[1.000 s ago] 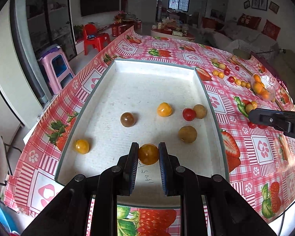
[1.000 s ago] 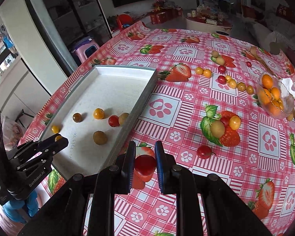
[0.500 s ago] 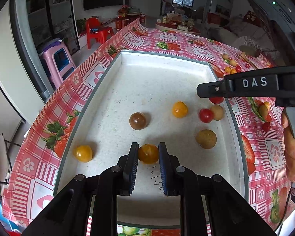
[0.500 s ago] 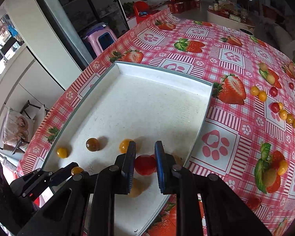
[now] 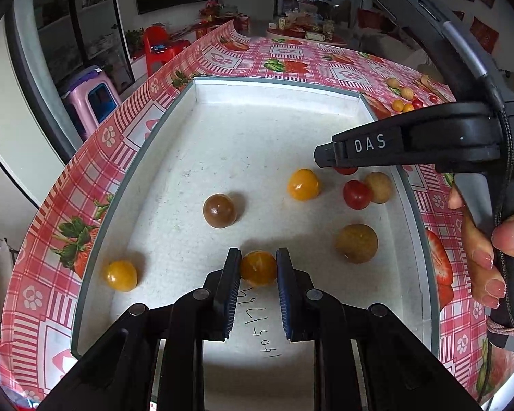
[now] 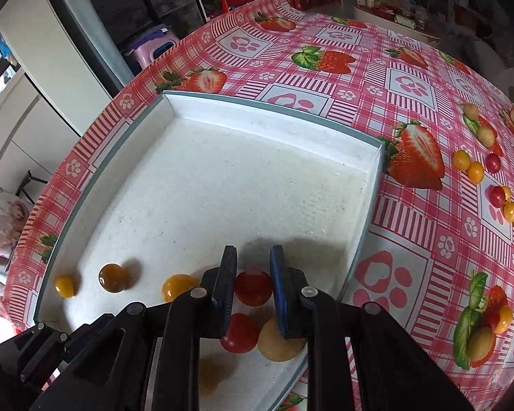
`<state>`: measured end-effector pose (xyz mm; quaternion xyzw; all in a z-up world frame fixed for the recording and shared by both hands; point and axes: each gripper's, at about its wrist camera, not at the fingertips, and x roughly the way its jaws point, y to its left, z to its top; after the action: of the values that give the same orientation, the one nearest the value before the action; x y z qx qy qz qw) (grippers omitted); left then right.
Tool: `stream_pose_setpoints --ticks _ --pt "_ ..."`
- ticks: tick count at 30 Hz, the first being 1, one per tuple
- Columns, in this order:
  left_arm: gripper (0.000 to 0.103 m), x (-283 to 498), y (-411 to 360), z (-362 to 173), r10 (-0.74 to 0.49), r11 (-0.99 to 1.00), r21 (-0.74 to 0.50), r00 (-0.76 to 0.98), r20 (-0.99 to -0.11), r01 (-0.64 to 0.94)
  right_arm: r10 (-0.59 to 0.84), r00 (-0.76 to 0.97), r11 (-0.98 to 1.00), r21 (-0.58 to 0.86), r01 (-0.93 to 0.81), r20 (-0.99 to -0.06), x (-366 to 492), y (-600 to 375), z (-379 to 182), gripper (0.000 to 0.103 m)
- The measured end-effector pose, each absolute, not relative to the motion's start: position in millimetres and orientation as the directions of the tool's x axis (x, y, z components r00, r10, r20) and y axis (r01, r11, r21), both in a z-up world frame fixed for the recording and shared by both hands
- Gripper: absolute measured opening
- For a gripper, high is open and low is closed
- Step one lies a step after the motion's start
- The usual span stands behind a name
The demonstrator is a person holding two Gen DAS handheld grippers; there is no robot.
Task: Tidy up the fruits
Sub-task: 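Carry both tomatoes over the white tray and open both tools to drop them, then move both open tools back over the table toward the loose tomatoes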
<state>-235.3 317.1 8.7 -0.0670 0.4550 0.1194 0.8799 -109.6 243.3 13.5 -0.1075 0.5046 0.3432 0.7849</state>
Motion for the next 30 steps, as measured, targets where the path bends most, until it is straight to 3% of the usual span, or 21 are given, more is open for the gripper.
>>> stream_pose_setpoints --ticks 4,5,6,7,8,12,22,26,30 --pt "0.023 -235 314 10 0.161 0.963 0.011 0.546 -0.822 -0.268 0.432 0.241 0.736 0.185 -0.651 -0.869 -109 244 14 0.029" --pt "0.034 -234 313 10 0.160 0.963 0.011 0.544 -0.824 -0.268 0.437 0.231 0.736 0.198 -0.648 -0.869 -108 243 15 0.033" --pt "0.067 -235 313 10 0.162 0.962 0.010 0.543 -0.824 -0.272 0.448 0.220 0.732 0.214 -0.646 -0.867 -108 242 16 0.041" --pt "0.082 -237 313 11 0.173 0.959 0.013 0.552 -0.816 -0.282 0.457 0.217 0.732 0.225 -0.643 -0.863 -109 240 18 0.047" --pt "0.087 -240 312 14 0.189 0.957 0.018 0.573 -0.797 -0.290 0.464 0.223 0.733 0.230 -0.640 -0.857 -110 239 21 0.059" --pt "0.087 -245 312 19 0.189 0.957 0.016 0.577 -0.795 -0.291 0.503 0.252 0.730 0.251 -0.635 -0.827 -115 227 39 0.079" --pt "0.087 -263 307 35 0.081 0.955 -0.123 0.633 -0.770 -0.271 0.517 0.263 0.775 0.314 -0.548 -0.815 -127 156 50 0.084" --pt "0.087 -269 296 46 0.049 0.953 -0.167 0.672 -0.739 -0.254 0.457 0.320 0.818 0.250 -0.518 -0.830 -135 123 52 0.085" --pt "0.097 -273 283 55 0.010 0.952 -0.209 0.705 -0.710 -0.225 0.412 0.381 0.856 0.209 -0.472 -0.828 -143 91 55 0.086"
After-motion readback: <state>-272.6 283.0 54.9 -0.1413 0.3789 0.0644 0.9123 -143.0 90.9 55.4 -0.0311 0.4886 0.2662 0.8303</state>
